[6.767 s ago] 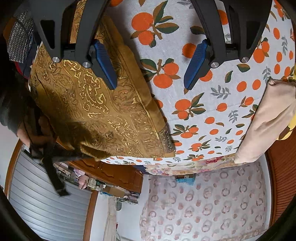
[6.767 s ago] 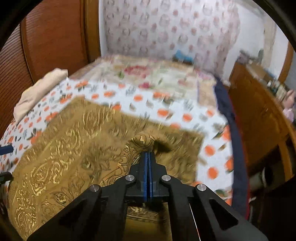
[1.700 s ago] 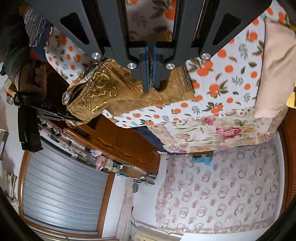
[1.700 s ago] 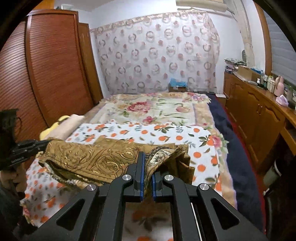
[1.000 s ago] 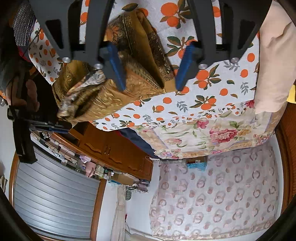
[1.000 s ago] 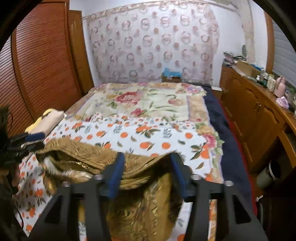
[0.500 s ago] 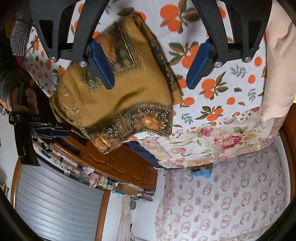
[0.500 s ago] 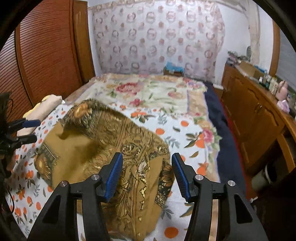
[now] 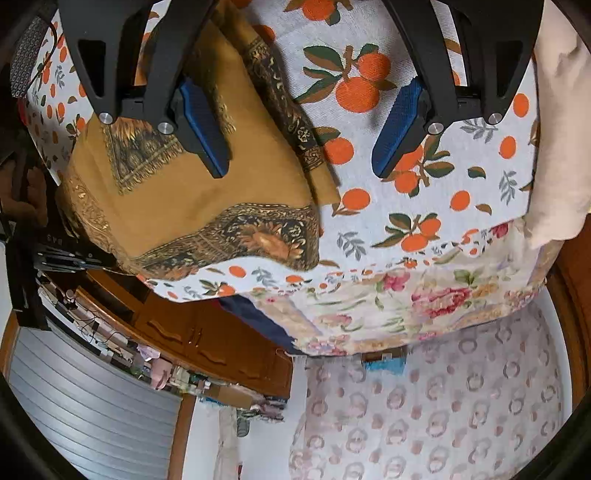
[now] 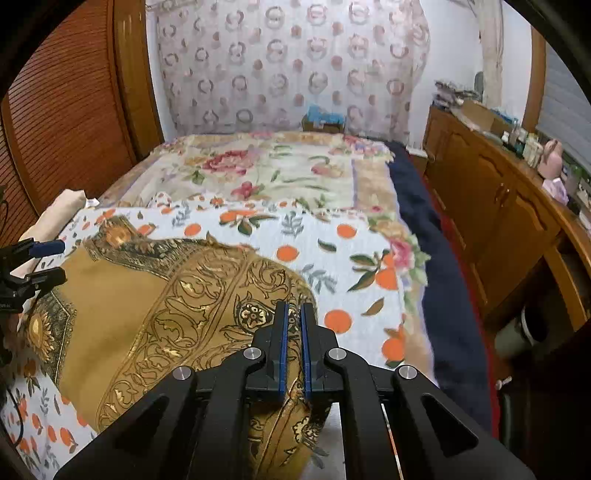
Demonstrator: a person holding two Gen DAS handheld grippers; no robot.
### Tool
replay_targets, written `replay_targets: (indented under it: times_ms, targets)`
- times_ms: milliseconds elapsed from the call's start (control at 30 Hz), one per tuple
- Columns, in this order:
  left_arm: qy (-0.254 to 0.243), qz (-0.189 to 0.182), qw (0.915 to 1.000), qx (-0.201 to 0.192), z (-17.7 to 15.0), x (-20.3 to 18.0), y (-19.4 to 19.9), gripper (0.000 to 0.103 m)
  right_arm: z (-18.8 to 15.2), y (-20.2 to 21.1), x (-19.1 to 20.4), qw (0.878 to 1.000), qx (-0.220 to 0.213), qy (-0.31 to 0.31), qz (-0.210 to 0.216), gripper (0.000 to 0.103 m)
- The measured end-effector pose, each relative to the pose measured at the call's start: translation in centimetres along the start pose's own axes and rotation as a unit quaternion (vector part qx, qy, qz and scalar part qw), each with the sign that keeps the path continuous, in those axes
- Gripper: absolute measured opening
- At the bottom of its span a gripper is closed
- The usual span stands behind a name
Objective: Fold small clothes
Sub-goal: 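Grasp the folded shirt with both grippers and lift it off the sheet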
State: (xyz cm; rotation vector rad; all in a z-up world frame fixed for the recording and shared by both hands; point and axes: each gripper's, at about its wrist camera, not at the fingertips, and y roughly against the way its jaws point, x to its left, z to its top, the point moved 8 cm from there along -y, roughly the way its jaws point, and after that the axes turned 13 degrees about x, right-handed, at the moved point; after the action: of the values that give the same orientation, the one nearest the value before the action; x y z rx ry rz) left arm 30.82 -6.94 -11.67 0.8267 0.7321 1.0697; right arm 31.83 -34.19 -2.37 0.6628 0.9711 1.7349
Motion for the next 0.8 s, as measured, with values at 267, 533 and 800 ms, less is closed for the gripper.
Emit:
replay_targets:
  times_ms: [267,533,800]
  targets:
    - [0.003,-0.006,0.9997,0.021,0.2,-0.2,-1.4,0.08,-0.5,2.6,-0.4,1.0,-0.019,-0.014,-0.003,0.057]
    - [0.009,-0.047,0.998,0.041,0.2,-0.6,-2.6,0.063,-2.6,-0.2,0.1,0.999,0.019,-0.026,0.03,0.073]
    - [0.005,-0.056,0.9979,0.033,0.3,-0.9,-2.6,0.048,-3.1,-1.9,0.0,0.995,0.036,-0.054,0.07,0.073]
